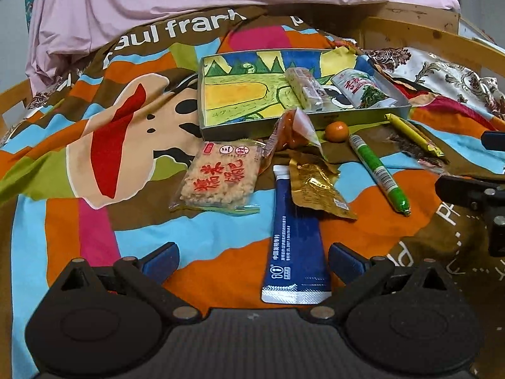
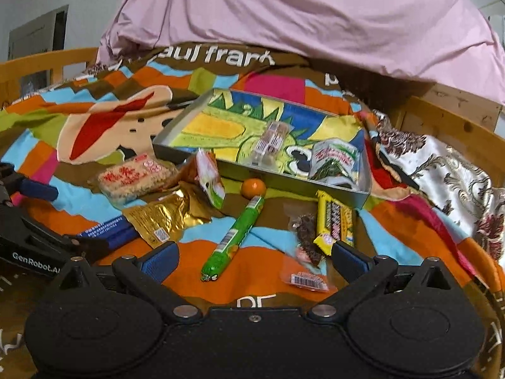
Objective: Organize snacks
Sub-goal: 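Lift both tools away from the tray back over the snacks, then grasp the blue tube with the left tool while the right tool grasps the green sausage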
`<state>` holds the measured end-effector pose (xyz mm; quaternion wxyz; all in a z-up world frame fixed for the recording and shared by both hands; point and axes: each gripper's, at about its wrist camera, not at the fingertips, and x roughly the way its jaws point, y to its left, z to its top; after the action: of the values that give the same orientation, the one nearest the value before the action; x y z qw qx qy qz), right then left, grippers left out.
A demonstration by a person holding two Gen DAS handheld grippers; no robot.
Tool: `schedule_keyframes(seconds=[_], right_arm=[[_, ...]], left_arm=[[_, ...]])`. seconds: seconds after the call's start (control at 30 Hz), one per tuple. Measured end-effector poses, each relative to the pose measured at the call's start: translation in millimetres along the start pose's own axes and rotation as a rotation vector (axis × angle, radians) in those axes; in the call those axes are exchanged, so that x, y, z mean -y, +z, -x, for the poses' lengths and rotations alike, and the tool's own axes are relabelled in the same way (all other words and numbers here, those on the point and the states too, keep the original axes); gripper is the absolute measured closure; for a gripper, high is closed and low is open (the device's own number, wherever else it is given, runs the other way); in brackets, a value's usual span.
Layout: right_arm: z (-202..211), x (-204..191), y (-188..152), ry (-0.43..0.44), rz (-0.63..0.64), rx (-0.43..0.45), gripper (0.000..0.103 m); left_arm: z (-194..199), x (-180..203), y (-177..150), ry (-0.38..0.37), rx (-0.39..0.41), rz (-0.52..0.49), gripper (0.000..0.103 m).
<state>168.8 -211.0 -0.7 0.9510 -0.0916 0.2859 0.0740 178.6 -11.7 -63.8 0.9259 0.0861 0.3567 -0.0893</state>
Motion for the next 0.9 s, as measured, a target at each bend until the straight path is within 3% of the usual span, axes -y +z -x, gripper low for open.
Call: schedule_keyframes(seconds=[0.33,0.53,0.73,0.8,0.9], right_arm=[[-17,0,-1,0.003,0.009,-0.04,0.001],[-33,5,1,0.031,-0.013,-0.062,0.001],[-40,4,5,0.078,-0.019,-0.037,0.001],[-42,2,7,0.09,-0.017,-0.025,0.007],[-48,0,9,0.117,-0.02,-0.027,0.017]], left_arm=[[-6,1,3,-0.004,0.005,-0.016,0.0],[-11,10,3,0.02,-0.002,-0.079,0.0],[-12,14,5,0.013,0.017,-0.094,0.001],[-13,14,6,0.009,0.027,-0.088,0.001],[-13,13,6,-0.017,0.043,-0.092,0.01]])
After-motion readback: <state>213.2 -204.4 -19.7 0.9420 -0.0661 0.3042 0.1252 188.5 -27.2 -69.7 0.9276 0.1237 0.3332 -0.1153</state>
